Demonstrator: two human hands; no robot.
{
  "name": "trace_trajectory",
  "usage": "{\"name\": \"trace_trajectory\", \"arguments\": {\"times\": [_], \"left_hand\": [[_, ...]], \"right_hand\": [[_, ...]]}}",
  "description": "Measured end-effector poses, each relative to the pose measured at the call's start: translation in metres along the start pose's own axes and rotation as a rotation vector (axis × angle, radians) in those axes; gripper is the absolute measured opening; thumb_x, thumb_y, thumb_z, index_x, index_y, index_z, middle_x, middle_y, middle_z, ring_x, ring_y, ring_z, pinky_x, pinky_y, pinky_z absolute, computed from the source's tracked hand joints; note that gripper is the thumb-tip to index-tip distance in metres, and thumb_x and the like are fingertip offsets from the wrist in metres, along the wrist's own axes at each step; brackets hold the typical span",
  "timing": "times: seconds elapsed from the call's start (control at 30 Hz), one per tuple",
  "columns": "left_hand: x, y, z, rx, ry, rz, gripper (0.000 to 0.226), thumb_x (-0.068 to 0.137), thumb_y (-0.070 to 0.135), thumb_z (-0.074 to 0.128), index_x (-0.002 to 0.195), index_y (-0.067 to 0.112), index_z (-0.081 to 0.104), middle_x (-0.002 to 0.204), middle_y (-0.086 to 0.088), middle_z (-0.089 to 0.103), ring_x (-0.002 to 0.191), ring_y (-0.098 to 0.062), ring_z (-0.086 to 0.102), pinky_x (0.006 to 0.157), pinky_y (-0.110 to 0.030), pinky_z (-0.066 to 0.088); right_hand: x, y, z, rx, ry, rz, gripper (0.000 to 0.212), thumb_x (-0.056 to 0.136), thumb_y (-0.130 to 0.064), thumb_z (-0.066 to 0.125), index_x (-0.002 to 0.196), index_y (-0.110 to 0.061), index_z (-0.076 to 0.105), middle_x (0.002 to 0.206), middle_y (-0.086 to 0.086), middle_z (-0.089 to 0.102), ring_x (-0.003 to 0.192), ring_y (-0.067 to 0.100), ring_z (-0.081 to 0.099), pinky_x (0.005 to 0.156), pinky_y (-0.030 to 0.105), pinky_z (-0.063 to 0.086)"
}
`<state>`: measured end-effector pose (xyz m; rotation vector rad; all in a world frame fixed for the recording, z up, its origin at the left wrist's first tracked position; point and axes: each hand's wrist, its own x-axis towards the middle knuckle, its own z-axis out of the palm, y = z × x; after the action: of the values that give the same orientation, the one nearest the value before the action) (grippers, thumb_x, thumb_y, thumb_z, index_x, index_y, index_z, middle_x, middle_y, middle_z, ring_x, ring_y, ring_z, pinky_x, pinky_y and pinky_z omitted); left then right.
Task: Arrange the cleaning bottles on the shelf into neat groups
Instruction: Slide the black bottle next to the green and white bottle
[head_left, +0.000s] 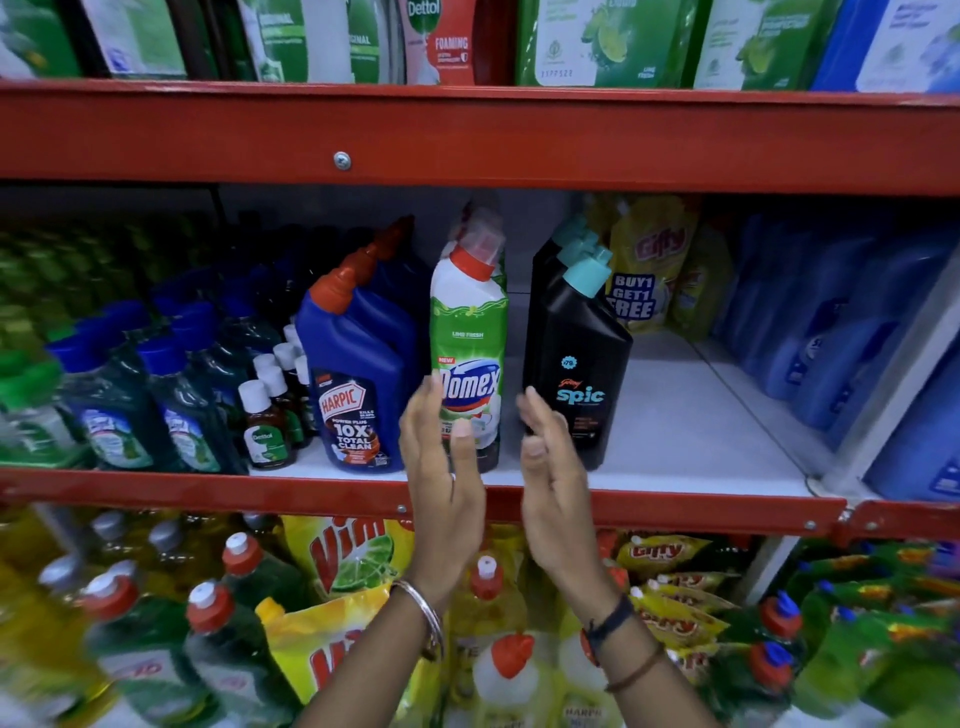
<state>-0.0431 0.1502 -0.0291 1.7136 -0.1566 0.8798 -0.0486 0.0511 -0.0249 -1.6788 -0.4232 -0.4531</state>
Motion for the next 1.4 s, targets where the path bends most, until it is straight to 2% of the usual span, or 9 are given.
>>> {"name": "trace_trajectory", "arguments": {"times": [0.13, 0.3, 0.5, 0.77, 0.9, 1.03, 1.17, 1.3, 1.4], "left_hand": [[0.014, -0.013, -0.008, -0.065, -0.092, -0.17, 0.051, 0.091, 0.06, 0.021, 0.141, 0.051, 0.016, 0.15, 0.023, 0.028, 0.141, -0.001, 0.027, 0.118, -0.041, 0.027], [0.023, -0.013, -0.017, -0.118, -0.165, -0.224, 0.054, 0.094, 0.055, 0.018, 0.144, 0.039, 0.027, 0.148, 0.012, 0.04, 0.135, -0.005, 0.038, 0.114, -0.039, 0.035], [0.026, -0.014, -0.02, -0.122, -0.2, -0.209, 0.05, 0.097, 0.049, 0.017, 0.145, 0.036, 0.028, 0.14, 0.02, 0.04, 0.133, -0.001, 0.038, 0.113, -0.031, 0.034], [0.019, -0.012, -0.031, -0.206, -0.176, -0.189, 0.043, 0.09, 0.066, 0.02, 0.129, 0.057, 0.036, 0.144, 0.014, 0.045, 0.133, -0.001, 0.042, 0.112, -0.039, 0.038], [0.01, -0.006, -0.055, -0.218, 0.024, -0.052, 0.04, 0.093, 0.057, 0.024, 0.125, 0.048, 0.047, 0.138, 0.013, 0.05, 0.133, -0.005, 0.043, 0.11, -0.03, 0.037], [0.025, -0.017, -0.081, -0.133, 0.165, -0.082, 0.045, 0.095, 0.053, 0.02, 0.132, 0.042, 0.041, 0.148, 0.007, 0.038, 0.138, -0.001, 0.031, 0.112, -0.019, 0.027], [0.042, -0.031, -0.096, -0.116, 0.125, -0.231, 0.046, 0.098, 0.048, 0.017, 0.141, 0.038, 0.032, 0.155, 0.008, 0.025, 0.141, -0.002, 0.024, 0.115, -0.03, 0.023], [0.051, -0.036, -0.103, -0.094, 0.048, -0.214, 0.047, 0.099, 0.045, 0.017, 0.144, 0.037, 0.03, 0.143, 0.022, 0.028, 0.128, 0.016, 0.025, 0.114, -0.029, 0.024], [0.053, -0.037, -0.105, -0.108, 0.0, -0.241, 0.053, 0.095, 0.054, 0.016, 0.144, 0.038, 0.029, 0.142, 0.022, 0.031, 0.136, 0.0, 0.031, 0.117, -0.041, 0.03]], "right_hand": [[0.013, 0.005, 0.023, 0.097, -0.026, 0.108, 0.091, 0.07, -0.086, 0.029, 0.145, -0.035, 0.023, 0.144, -0.021, 0.036, 0.119, -0.028, 0.034, 0.093, -0.002, 0.032], [0.026, 0.01, 0.029, 0.162, 0.037, 0.158, 0.06, 0.07, -0.086, 0.031, 0.122, -0.056, 0.039, 0.123, -0.031, 0.052, 0.122, -0.005, 0.051, 0.102, 0.023, 0.043], [0.026, 0.007, 0.028, 0.163, 0.069, 0.133, 0.076, 0.07, -0.087, 0.032, 0.129, -0.041, 0.044, 0.123, -0.021, 0.059, 0.122, 0.003, 0.054, 0.103, 0.03, 0.046], [0.007, -0.005, 0.044, 0.044, 0.22, 0.025, 0.084, 0.078, -0.079, 0.028, 0.139, -0.023, 0.041, 0.134, -0.013, 0.047, 0.116, -0.023, 0.042, 0.087, -0.002, 0.036], [-0.01, -0.009, 0.074, 0.027, 0.19, -0.078, 0.068, 0.089, -0.066, 0.028, 0.137, -0.022, 0.046, 0.141, -0.006, 0.049, 0.13, -0.005, 0.042, 0.103, 0.01, 0.034], [-0.009, -0.013, 0.108, 0.071, 0.005, 0.113, 0.077, 0.073, -0.085, 0.024, 0.138, -0.043, 0.028, 0.154, -0.013, 0.031, 0.139, -0.004, 0.03, 0.113, 0.019, 0.028], [0.003, -0.012, 0.129, 0.118, 0.044, 0.23, 0.102, 0.064, -0.092, 0.019, 0.147, -0.034, 0.019, 0.153, -0.016, 0.024, 0.14, -0.002, 0.023, 0.116, 0.024, 0.021], [0.014, -0.01, 0.137, 0.139, 0.122, 0.261, 0.081, 0.079, -0.075, 0.021, 0.147, -0.031, 0.026, 0.157, -0.006, 0.031, 0.14, 0.005, 0.032, 0.119, 0.038, 0.027], [0.016, -0.006, 0.14, 0.163, 0.161, 0.259, 0.094, 0.071, -0.088, 0.024, 0.144, -0.03, 0.035, 0.151, -0.006, 0.041, 0.138, 0.006, 0.038, 0.117, 0.041, 0.033]]}}
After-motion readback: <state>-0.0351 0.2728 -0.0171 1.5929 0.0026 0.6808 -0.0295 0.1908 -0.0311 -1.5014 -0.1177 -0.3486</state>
